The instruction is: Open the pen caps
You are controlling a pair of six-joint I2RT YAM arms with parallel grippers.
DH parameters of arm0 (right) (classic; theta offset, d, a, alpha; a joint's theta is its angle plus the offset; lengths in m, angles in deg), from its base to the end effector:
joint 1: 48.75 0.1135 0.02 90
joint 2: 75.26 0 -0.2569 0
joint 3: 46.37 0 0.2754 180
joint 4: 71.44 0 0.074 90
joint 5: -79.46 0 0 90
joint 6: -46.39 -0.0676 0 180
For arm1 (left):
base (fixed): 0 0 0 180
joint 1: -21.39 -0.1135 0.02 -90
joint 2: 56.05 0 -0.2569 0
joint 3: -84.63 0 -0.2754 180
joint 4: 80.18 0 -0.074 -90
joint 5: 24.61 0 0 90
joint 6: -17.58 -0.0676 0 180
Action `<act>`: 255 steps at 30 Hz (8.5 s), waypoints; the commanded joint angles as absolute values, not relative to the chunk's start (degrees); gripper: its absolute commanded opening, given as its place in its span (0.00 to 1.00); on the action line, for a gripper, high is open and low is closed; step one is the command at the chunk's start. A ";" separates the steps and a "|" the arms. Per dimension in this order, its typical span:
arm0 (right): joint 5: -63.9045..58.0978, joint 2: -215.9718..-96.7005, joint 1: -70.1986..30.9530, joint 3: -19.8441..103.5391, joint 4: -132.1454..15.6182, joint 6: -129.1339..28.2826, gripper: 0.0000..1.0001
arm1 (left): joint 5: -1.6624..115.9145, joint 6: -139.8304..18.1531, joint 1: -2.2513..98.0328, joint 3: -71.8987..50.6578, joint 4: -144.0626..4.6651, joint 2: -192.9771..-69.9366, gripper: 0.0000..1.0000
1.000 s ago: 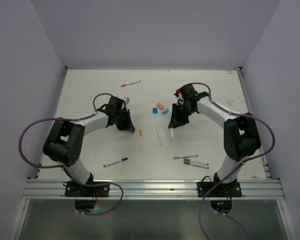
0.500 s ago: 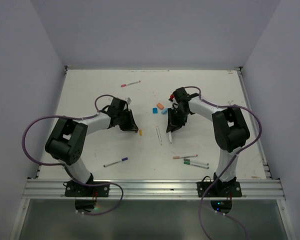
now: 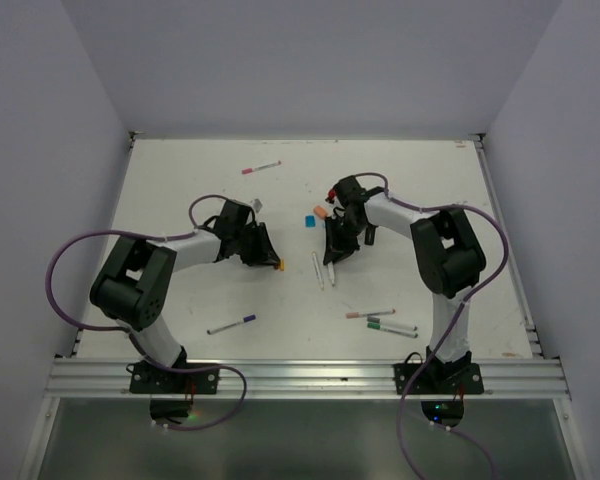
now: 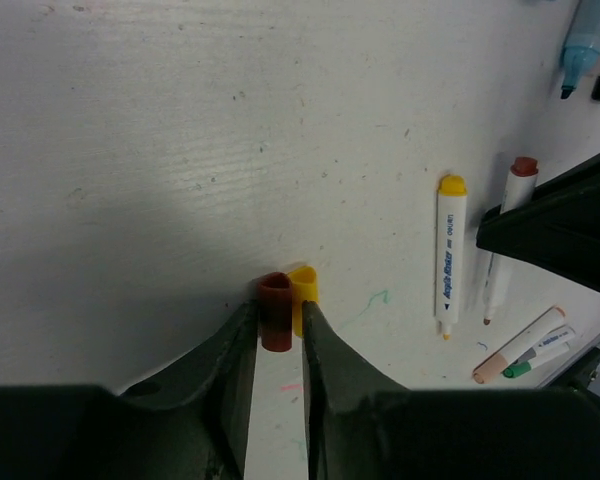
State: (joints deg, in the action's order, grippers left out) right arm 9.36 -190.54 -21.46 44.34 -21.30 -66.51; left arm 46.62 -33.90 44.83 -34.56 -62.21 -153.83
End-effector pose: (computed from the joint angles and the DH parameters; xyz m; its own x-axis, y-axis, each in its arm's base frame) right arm 0.3595 0.2114 0.0986 -0.9885 -0.0983 -0.1152 -0.1370 0.9040 0.4051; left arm 0.3162 -0.1608 0.0894 -0.9278 -0.2405 -0.2854 -0.0404 0.8249 -0.5638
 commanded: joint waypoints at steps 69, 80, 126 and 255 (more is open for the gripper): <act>12.13 -156.64 -19.04 27.74 -15.00 -66.11 0.50 | 46.67 -91.93 33.08 36.73 -55.46 -199.31 1.00; 12.66 -156.11 -19.04 31.16 -16.49 -66.99 0.50 | 43.77 -83.24 33.08 40.70 -45.37 -200.81 1.00; 11.25 -153.21 -19.04 42.14 -9.29 -73.05 0.49 | 54.59 -56.97 36.68 9.79 -42.20 -175.87 0.00; 34.10 -174.31 -37.94 40.38 -64.41 -104.56 0.00 | 17.42 -42.51 45.56 -40.18 -59.86 -128.29 0.00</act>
